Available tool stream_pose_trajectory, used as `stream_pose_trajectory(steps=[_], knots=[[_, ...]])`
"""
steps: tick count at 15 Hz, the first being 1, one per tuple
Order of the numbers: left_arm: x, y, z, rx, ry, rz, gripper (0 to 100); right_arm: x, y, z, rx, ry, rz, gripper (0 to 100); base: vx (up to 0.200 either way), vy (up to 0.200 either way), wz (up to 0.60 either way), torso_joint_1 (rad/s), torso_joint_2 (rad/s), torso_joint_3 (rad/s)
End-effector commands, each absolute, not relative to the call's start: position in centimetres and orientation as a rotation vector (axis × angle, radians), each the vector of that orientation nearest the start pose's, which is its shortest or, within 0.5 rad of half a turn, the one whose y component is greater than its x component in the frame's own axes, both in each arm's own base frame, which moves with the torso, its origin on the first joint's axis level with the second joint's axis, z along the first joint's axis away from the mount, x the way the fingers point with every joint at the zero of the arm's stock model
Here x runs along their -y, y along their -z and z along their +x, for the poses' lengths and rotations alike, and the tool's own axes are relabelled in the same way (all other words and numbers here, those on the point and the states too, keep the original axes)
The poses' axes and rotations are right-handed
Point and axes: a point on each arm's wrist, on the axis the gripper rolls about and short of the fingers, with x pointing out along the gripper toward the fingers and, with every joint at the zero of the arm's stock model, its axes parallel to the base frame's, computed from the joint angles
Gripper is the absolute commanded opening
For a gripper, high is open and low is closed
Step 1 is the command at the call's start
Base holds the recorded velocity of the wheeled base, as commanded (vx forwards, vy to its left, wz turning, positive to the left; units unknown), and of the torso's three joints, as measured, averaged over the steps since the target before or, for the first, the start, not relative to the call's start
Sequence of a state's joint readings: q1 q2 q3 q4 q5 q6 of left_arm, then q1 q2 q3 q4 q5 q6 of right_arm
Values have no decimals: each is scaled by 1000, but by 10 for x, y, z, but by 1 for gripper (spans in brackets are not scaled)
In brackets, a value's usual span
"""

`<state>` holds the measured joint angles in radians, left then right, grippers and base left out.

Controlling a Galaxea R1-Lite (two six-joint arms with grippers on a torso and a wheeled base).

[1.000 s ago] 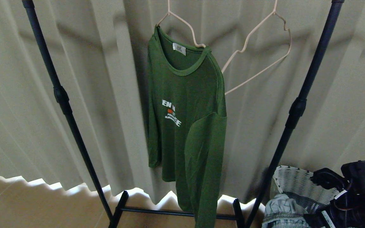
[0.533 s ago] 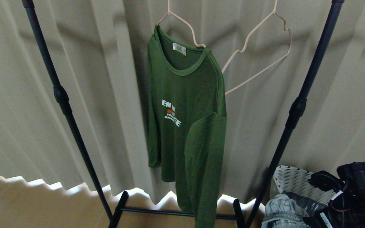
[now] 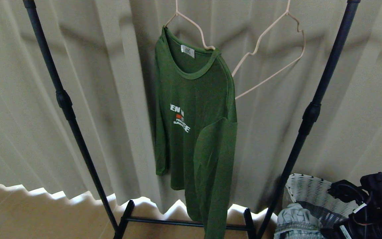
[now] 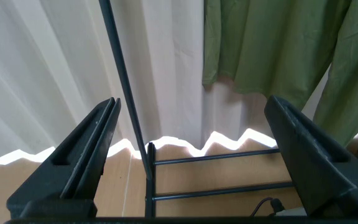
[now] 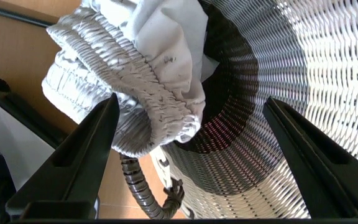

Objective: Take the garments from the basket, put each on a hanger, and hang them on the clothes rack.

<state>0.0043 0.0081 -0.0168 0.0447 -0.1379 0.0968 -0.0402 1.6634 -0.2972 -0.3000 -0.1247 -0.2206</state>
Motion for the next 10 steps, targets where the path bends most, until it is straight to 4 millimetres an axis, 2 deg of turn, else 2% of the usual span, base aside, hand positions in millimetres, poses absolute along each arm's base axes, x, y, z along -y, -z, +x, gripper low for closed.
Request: stream_pose_trajectory(steps=[1, 8, 10], knots=[[3, -76, -24, -30, 135, 94, 100, 11, -55, 184, -1074, 36, -241, 100, 0, 0, 0, 0, 0, 0], [3, -76, -24, -30, 135, 94, 100, 13, -52, 176, -1090, 43, -234, 100, 0, 0, 0, 0, 0, 0], [3, -76, -24, -30, 135, 94, 100, 14, -49, 180, -1105, 46, -232, 100, 0, 0, 0, 0, 0, 0]])
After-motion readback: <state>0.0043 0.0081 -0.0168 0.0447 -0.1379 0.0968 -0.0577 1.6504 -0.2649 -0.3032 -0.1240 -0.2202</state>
